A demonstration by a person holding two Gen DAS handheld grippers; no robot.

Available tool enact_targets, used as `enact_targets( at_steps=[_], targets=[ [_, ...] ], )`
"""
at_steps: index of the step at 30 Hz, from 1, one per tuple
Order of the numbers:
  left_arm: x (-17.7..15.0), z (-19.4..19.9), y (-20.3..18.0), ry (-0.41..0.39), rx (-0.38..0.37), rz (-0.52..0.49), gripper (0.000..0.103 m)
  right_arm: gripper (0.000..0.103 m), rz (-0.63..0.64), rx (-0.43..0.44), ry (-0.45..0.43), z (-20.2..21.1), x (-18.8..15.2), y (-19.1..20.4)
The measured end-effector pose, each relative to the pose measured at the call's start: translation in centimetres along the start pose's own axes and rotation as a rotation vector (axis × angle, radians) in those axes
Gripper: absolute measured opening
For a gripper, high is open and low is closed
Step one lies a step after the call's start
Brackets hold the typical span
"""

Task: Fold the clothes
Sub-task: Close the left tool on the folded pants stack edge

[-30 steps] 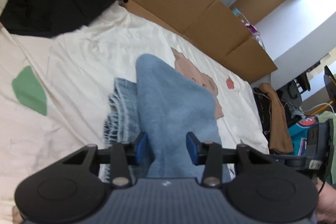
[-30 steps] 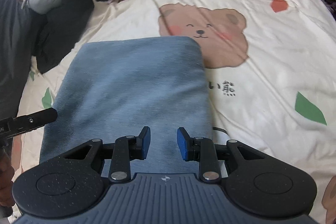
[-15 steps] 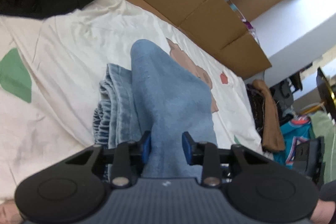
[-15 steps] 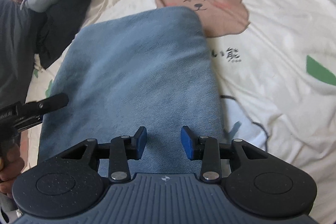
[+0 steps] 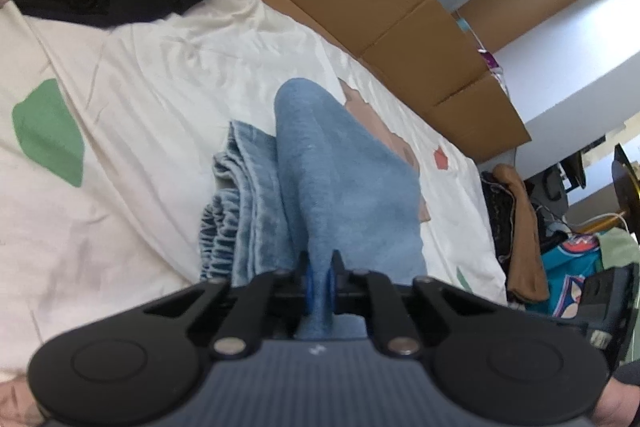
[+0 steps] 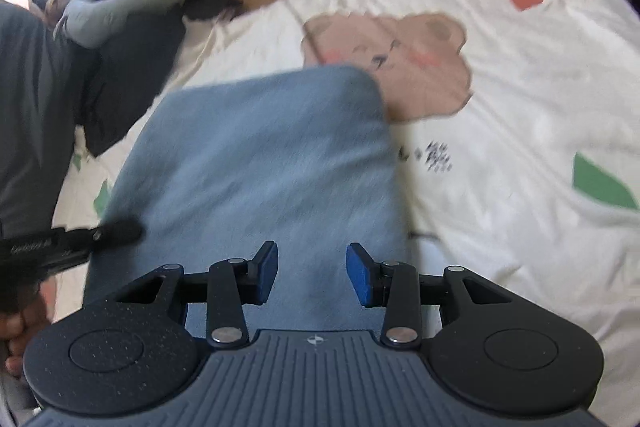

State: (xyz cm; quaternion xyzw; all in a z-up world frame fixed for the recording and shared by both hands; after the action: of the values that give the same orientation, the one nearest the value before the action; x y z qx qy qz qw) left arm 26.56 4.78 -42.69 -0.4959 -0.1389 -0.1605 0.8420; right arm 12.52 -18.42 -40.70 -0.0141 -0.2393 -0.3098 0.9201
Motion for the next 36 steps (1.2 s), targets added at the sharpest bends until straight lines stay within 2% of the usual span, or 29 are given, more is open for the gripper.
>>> enact_targets(
  at_steps=[3, 10, 16, 17, 22, 29, 36],
  targets=[
    [-0.1, 0.3, 0.2, -0.007, 0.002, 0.010, 0.007, 0.045, 0.012, -0.020, -0.017, -0.6, 0.5, -0.6],
    [-0.8, 1.1, 1.1, -0.027, 0.005, 0.058, 0.007, 0.039, -0.076, 0.018, 0.080, -3.6, -0.4, -1.1],
    [-0.8, 1.6, 1.1, -0.039, 0.011, 0.079, 0.007, 0.038, 0.001, 0.016, 0.092, -3.6, -0.5, 0.3],
    [-0.7, 1.7, 0.9, -0.042, 0.012, 0.080, 0.007, 0.032, 0.013, 0.016, 0.096, -3.5, -0.2, 0.5],
    [-0.8, 3.0, 0.5, -0.054, 0.017, 0.082, 0.006, 0.033, 0.018, 0.007, 0.019, -2.3, 2.6, -0.2],
    [-1.0, 3.6, 1.2, -0.054, 0.036, 0.072, 0.006, 0.032, 0.016, -0.001, -0.034, -3.6, 6.6, -0.5],
    [-1.0, 2.5, 2.6, -0.053, 0.024, 0.085, 0.007, 0.031, 0.065, -0.015, -0.030, -6.3, 7.9, 1.8]
  ],
)
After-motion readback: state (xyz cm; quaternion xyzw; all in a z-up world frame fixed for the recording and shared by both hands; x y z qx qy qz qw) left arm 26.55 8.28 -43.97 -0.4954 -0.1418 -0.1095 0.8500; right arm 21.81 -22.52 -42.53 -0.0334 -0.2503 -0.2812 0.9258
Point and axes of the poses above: each gripper's, at about its wrist camera, not at the fingertips, and z roughly against the way its jaws point, y to its left, x to its top, the point moved 4 cm from there along -z, roughly the way its jaws point, and after that the axes turned 14 degrees about -x, right-handed, at the moved point
